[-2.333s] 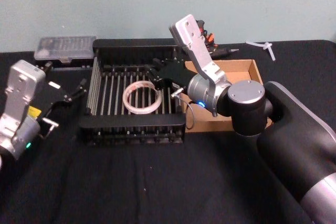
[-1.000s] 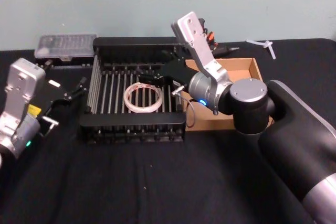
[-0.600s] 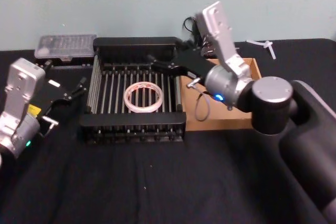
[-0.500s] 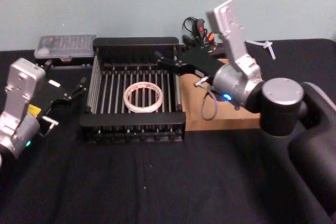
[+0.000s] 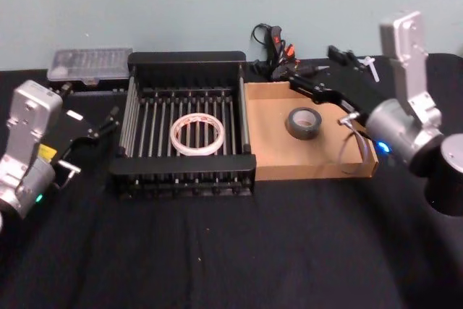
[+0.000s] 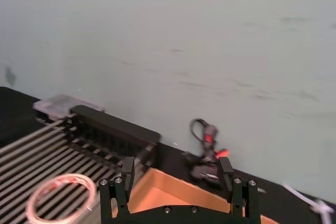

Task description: Pick up the white tape and place it into the black box , Pick up the silver tape and place it into the brown box.

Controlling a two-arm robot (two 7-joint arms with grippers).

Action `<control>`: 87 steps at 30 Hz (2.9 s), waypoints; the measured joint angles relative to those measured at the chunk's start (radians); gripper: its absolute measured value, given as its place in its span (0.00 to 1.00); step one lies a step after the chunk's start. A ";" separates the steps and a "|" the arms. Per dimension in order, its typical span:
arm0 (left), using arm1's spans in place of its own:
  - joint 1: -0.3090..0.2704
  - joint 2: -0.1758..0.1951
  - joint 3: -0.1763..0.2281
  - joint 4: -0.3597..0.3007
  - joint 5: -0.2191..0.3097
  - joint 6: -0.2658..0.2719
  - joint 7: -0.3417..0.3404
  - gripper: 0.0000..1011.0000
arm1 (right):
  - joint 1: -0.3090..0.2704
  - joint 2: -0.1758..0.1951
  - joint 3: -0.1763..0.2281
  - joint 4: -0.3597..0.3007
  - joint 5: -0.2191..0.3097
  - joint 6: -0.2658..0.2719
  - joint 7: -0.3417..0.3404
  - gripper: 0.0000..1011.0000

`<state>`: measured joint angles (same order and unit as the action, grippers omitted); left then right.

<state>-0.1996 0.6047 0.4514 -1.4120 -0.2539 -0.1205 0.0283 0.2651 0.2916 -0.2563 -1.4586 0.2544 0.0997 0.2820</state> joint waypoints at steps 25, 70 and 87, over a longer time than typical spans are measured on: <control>0.000 0.000 0.000 0.000 0.000 0.000 0.000 0.99 | -0.130 -0.015 0.080 0.058 -0.087 -0.116 -0.079 0.99; 0.000 0.000 0.000 0.000 0.000 0.000 0.000 0.99 | -0.128 -0.012 0.077 0.053 -0.082 -0.116 -0.077 0.99; 0.000 0.000 0.000 0.000 0.000 0.000 0.000 0.99 | -0.129 -0.012 0.077 0.053 -0.082 -0.116 -0.077 0.99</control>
<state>-0.1996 0.6047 0.4514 -1.4120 -0.2539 -0.1205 0.0282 0.1366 0.2797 -0.1792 -1.4055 0.1721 -0.0159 0.2050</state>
